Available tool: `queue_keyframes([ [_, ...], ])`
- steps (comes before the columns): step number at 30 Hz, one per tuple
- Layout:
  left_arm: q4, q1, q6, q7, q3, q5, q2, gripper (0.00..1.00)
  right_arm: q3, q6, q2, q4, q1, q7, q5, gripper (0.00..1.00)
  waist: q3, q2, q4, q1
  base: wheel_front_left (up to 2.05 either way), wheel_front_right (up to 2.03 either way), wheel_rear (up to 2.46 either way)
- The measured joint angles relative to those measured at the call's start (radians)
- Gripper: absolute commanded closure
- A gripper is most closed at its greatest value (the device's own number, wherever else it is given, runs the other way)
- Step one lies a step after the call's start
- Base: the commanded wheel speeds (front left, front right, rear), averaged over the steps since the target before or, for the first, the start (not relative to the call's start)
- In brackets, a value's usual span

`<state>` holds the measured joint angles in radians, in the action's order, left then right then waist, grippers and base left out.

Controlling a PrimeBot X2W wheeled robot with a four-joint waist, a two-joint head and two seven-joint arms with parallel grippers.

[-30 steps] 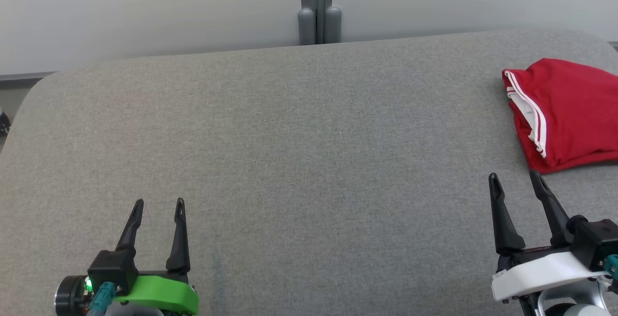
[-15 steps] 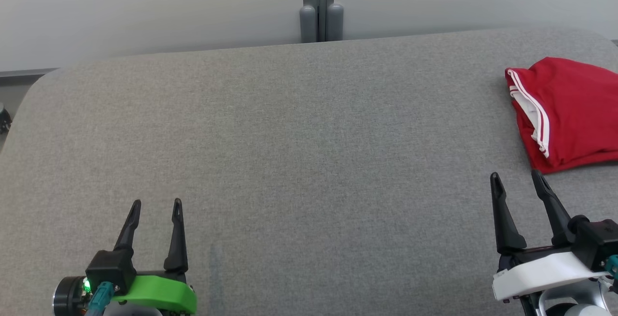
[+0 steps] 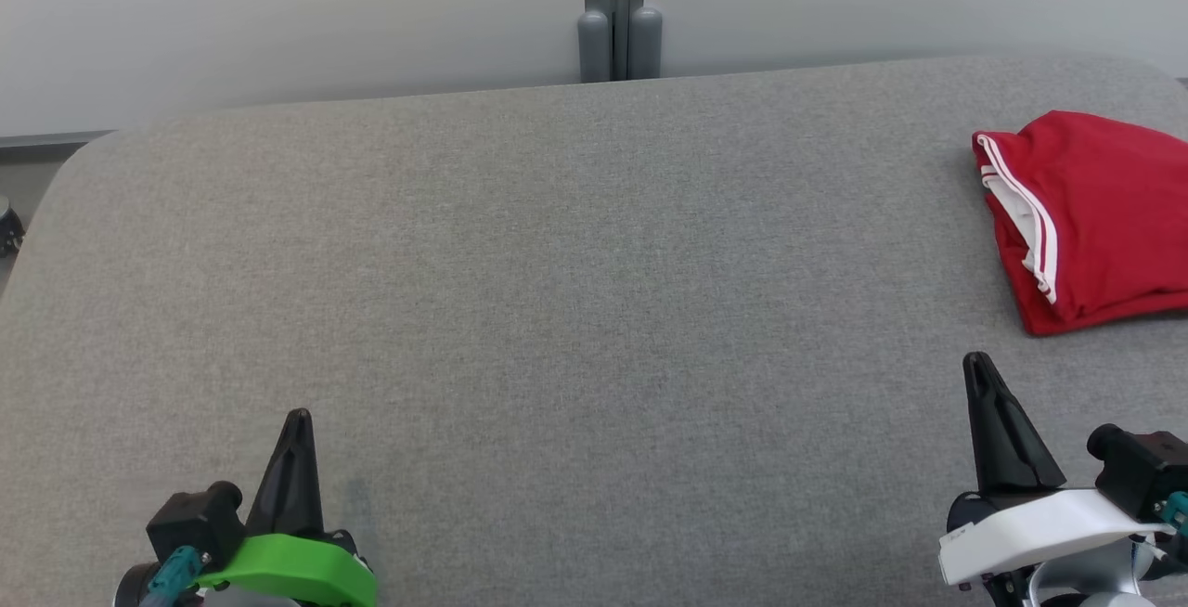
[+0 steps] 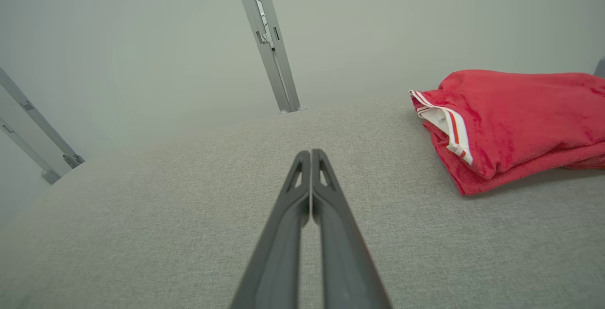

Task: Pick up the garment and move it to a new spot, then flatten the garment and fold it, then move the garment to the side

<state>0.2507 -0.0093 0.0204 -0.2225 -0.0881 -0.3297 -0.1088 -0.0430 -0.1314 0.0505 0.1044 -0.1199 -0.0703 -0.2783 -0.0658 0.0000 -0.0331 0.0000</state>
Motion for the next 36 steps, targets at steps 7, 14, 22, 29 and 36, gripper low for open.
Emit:
queue_keyframes([
  [7,0.000,-0.001,0.012,0.030,0.021,-0.125,0.004,1.00,0.004,0.000,0.008,-0.035,0.016,0.008,-0.141,1.00,0.004,0.0000,0.002,0.0000,0.00,0.00,0.00],
  [14,-0.001,-0.003,0.018,0.062,0.037,-0.241,0.010,1.00,0.007,0.000,0.014,-0.067,0.035,0.017,-0.268,1.00,0.007,0.0000,0.004,0.0000,0.00,0.00,0.00],
  [22,-0.001,-0.012,0.030,0.092,0.056,-0.363,0.018,1.00,0.008,0.000,0.020,-0.099,0.056,0.030,-0.401,1.00,0.012,0.0000,0.006,0.0000,0.00,0.00,0.00],
  [29,-0.002,-0.019,0.036,0.120,0.072,-0.464,0.022,1.00,0.008,0.000,0.024,-0.126,0.073,0.039,-0.509,1.00,0.015,0.0000,0.008,0.0000,0.00,0.00,0.00],
  [36,-0.002,-0.027,0.043,0.143,0.087,-0.551,0.026,1.00,0.007,0.000,0.025,-0.151,0.089,0.050,-0.604,1.00,0.019,0.0000,0.010,0.0000,0.00,0.00,0.00],
])
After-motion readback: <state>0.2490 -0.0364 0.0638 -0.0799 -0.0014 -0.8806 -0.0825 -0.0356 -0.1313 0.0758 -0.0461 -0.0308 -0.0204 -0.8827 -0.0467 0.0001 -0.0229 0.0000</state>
